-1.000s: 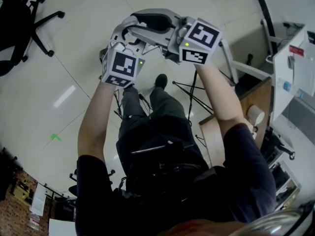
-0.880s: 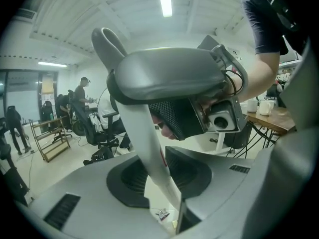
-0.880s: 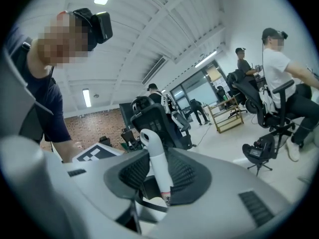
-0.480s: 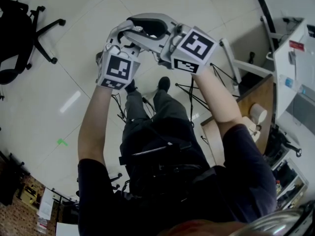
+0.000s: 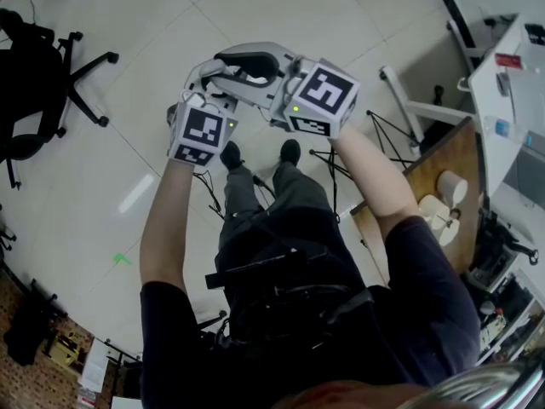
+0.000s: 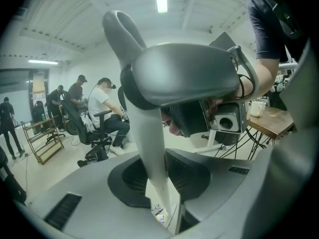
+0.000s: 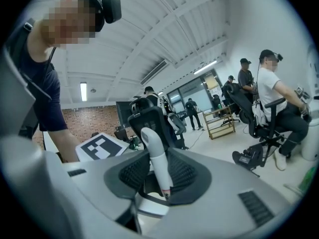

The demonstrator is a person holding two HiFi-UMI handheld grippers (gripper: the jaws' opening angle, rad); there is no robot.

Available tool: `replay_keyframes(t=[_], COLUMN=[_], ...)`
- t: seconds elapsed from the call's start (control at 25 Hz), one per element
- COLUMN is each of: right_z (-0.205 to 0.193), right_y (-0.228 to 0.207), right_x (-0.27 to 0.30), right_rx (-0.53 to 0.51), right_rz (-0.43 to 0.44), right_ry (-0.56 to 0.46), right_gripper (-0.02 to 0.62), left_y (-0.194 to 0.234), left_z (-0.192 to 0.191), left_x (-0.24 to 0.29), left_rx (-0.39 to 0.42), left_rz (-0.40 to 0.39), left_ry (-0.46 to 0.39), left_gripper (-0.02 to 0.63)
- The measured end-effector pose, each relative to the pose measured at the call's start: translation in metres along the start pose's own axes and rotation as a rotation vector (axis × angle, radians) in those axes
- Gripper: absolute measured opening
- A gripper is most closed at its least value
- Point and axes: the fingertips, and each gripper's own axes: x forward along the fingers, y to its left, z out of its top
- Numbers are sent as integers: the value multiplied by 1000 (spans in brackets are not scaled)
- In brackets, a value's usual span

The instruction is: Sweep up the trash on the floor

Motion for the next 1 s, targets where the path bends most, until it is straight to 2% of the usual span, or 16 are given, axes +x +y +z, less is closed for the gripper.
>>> replay_keyframes(t=[0.12, 0.24, 0.32, 0.44, 0.6, 0.76, 0.92, 1.0], right_z=[-1, 11, 21, 37, 74, 98, 100, 95], right_y=[14, 36, 51, 69, 93, 119, 147, 159], right_x=[-12, -30, -43, -56, -73, -87, -88, -83], right_rx=[-15, -17, -16, -41, -98, -164, -194, -194], right_rz=[-14, -21, -29, -40, -46, -42, 0, 30], right_ry=[12, -11, -30, -48, -96, -126, -104, -82], right_gripper=[130, 130, 130, 130, 124, 117, 115, 115], left_y=[-18, -38, -52, -64, -74, -85, -90, -92], left_z=[3, 19, 32, 49, 86, 112, 111, 102], left_x=[-5, -20, -31, -46, -71, -93, -115, -126], left_rx=[23, 23, 36, 99, 120, 119, 141, 128], left_rz=[-40, -65, -60, -44, -14, 69, 236, 313], left_ry=[35, 34, 36, 59, 28, 12, 51, 76], left_gripper=[78, 77, 77, 77, 78, 81, 107, 154])
